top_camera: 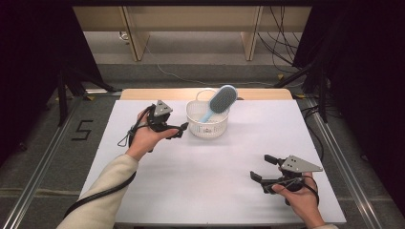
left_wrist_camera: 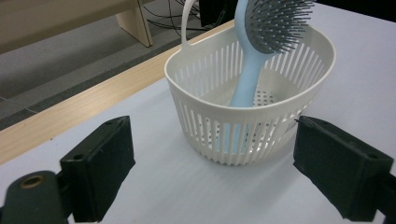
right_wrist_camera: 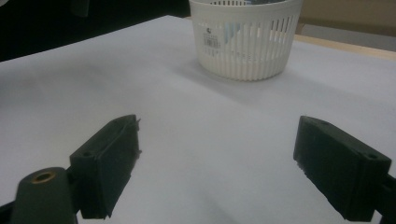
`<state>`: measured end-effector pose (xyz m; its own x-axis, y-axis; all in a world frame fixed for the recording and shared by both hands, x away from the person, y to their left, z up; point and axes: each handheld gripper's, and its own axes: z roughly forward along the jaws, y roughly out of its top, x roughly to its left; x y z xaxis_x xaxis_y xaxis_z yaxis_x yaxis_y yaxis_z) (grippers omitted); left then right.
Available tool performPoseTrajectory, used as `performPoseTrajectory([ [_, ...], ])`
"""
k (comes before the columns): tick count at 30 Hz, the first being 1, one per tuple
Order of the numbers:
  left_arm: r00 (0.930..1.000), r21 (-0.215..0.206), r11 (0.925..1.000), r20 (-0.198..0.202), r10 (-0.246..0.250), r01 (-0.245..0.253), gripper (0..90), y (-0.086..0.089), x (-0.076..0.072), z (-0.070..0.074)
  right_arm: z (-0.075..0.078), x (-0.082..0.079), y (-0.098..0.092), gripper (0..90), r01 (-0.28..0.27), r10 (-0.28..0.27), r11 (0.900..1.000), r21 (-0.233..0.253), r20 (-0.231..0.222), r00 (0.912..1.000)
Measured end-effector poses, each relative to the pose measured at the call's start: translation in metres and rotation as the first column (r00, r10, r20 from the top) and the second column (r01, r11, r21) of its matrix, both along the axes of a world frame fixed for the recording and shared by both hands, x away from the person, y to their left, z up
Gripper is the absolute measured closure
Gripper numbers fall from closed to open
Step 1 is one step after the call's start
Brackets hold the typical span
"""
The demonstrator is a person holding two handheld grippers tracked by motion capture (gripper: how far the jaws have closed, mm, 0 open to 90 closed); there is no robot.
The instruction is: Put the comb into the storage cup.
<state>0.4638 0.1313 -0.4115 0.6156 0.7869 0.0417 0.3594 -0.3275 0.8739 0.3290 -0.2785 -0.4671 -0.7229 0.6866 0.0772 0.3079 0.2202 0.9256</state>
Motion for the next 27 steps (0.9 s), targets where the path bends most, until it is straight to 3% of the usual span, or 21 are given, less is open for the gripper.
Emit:
performPoseTrajectory([
  [15,0.9997,-0.023,0.9997,0.020,-0.012,0.013,12.6,0.016,-0.021,-0.002,0.001,0.000,-0.001,15.2,0.004,-0.004,1.000,-0.002,0.002,1.0000],
  [27,0.9994,-0.014,0.9995,0.021,-0.027,0.028,12.5,0.023,-0.041,-0.010,0.001,-0.001,0.000,15.2,0.002,-0.002,1.000,0.000,0.004,1.0000],
])
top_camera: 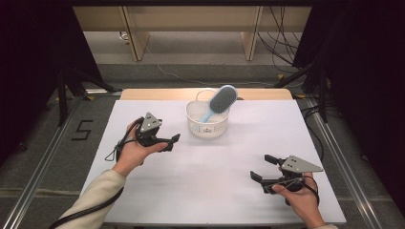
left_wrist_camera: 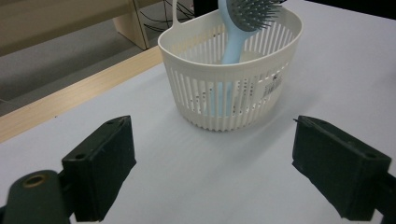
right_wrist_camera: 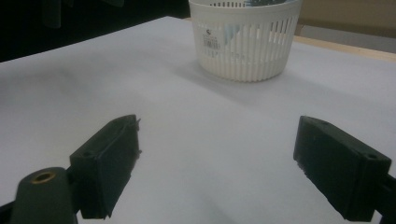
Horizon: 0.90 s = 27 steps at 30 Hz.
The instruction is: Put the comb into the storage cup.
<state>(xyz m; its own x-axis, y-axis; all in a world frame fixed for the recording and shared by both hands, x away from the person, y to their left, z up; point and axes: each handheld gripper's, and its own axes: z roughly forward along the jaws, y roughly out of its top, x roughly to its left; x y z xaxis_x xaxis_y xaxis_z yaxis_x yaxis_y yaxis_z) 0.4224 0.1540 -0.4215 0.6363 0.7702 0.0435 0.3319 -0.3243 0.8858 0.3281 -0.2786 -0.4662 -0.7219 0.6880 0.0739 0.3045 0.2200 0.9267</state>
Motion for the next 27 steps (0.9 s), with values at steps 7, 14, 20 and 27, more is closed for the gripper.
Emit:
performPoseTrajectory([
  [7,0.9998,0.012,0.9998,-0.012,-0.013,0.013,12.4,0.002,-0.008,-0.005,0.000,0.000,0.000,15.2,0.000,0.000,1.000,0.001,-0.001,1.0000],
  [14,0.9998,0.011,0.9999,-0.015,-0.012,0.012,12.4,0.010,-0.015,-0.010,0.000,0.000,0.000,15.2,0.000,0.000,1.000,0.000,0.000,1.0000],
  [20,0.9998,0.002,1.0000,-0.017,-0.009,0.009,12.4,0.016,-0.021,-0.011,0.000,0.000,0.000,15.2,-0.001,0.001,1.000,0.000,0.001,1.0000],
  [27,0.9998,0.007,0.9999,-0.018,-0.012,0.012,12.5,0.017,-0.027,-0.014,0.000,0.000,0.000,15.2,-0.001,0.001,1.000,0.000,0.000,1.0000],
])
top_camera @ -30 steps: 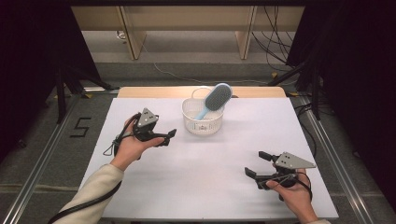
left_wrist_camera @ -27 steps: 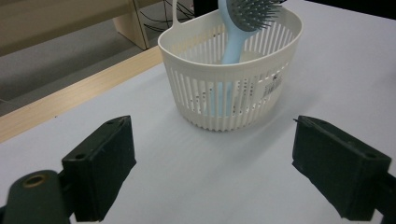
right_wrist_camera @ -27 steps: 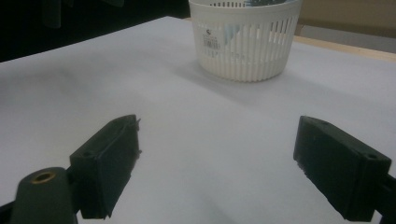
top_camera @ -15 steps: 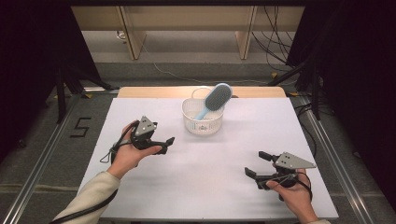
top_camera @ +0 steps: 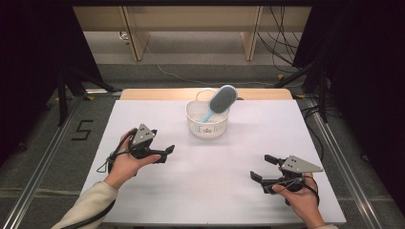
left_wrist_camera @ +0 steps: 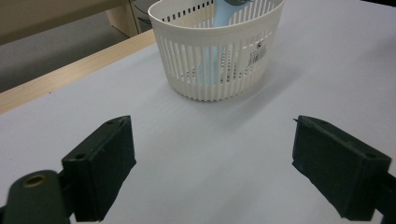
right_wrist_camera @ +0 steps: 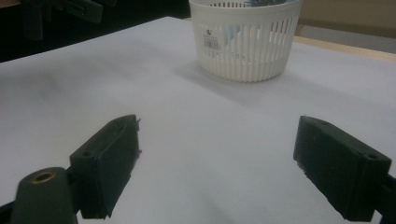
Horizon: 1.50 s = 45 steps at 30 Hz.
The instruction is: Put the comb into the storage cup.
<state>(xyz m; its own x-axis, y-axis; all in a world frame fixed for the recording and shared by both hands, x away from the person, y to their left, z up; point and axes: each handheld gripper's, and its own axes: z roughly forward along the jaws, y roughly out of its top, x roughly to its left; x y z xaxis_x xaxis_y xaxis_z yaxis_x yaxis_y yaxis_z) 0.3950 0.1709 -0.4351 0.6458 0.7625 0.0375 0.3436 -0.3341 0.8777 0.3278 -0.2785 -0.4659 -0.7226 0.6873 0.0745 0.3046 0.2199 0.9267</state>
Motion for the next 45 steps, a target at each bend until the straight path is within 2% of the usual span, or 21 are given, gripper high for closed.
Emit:
performPoseTrajectory([
  [34,0.9997,0.001,0.9998,-0.008,-0.022,0.022,12.1,0.019,-0.029,-0.018,0.000,0.000,0.000,15.2,0.002,-0.002,1.000,0.004,-0.003,1.0000],
  [45,0.9997,0.023,0.9994,0.002,-0.025,0.025,12.2,0.025,-0.038,-0.024,0.000,0.000,0.000,15.2,0.001,-0.001,1.000,0.003,-0.003,1.0000],
])
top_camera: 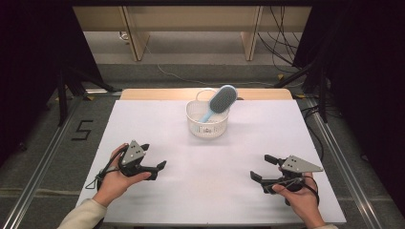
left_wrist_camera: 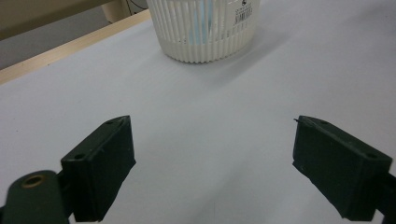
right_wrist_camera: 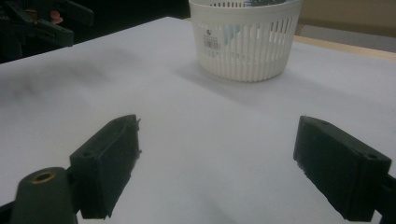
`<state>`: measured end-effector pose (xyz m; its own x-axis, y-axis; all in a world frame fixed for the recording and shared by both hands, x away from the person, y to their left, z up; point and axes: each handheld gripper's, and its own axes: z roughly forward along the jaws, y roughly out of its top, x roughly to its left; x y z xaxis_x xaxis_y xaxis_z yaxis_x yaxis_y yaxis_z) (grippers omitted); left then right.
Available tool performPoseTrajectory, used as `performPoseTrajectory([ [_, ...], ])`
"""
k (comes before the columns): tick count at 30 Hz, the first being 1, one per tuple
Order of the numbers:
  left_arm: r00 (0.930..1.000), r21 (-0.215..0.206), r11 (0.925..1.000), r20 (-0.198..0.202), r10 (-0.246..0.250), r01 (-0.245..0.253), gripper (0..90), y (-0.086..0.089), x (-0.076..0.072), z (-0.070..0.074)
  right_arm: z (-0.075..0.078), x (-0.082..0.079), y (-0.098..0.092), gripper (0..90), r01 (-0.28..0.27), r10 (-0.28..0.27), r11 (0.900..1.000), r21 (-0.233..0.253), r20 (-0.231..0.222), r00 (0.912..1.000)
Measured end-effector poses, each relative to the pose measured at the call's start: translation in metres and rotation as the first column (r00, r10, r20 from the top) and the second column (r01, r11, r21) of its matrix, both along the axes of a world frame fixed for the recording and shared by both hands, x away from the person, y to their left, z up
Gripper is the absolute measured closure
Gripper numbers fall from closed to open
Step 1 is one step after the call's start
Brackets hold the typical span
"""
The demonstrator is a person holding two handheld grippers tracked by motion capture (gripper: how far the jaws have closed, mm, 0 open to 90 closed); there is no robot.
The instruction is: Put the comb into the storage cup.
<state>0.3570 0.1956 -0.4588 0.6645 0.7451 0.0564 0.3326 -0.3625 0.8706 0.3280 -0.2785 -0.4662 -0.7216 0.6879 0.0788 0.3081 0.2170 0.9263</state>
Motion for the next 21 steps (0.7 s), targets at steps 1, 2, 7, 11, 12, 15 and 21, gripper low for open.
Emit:
performPoseTrajectory([
  [1,1.0000,0.001,1.0000,-0.001,0.001,-0.001,12.2,0.000,-0.001,-0.001,0.000,0.000,0.000,15.2,0.000,0.000,1.000,0.000,0.000,1.0000],
  [2,1.0000,0.005,1.0000,0.000,0.000,0.000,12.2,0.001,-0.002,-0.001,0.000,0.000,0.000,15.2,0.001,-0.001,1.000,0.000,0.000,1.0000],
  [7,1.0000,0.008,1.0000,-0.001,0.002,-0.002,12.2,0.005,-0.005,-0.004,0.000,0.000,0.000,15.2,0.000,0.000,1.000,0.000,0.000,1.0000],
  [11,1.0000,0.008,1.0000,-0.005,0.004,-0.004,12.3,0.008,-0.008,-0.005,0.000,0.000,0.000,15.2,0.000,0.000,1.000,-0.001,0.000,1.0000],
  [12,1.0000,0.000,1.0000,-0.004,0.006,-0.006,12.4,0.008,-0.009,-0.006,0.000,0.000,0.000,15.2,0.000,0.000,1.000,-0.001,0.000,1.0000],
  [15,1.0000,0.000,1.0000,-0.002,0.006,-0.006,12.8,0.009,-0.010,-0.007,0.000,0.000,0.000,15.2,0.001,-0.001,1.000,-0.001,-0.002,1.0000],
  [21,0.9999,0.007,0.9999,-0.007,-0.008,0.008,13.3,0.005,-0.011,-0.011,0.000,0.000,0.000,15.2,0.000,0.000,1.000,-0.002,0.000,1.0000],
])
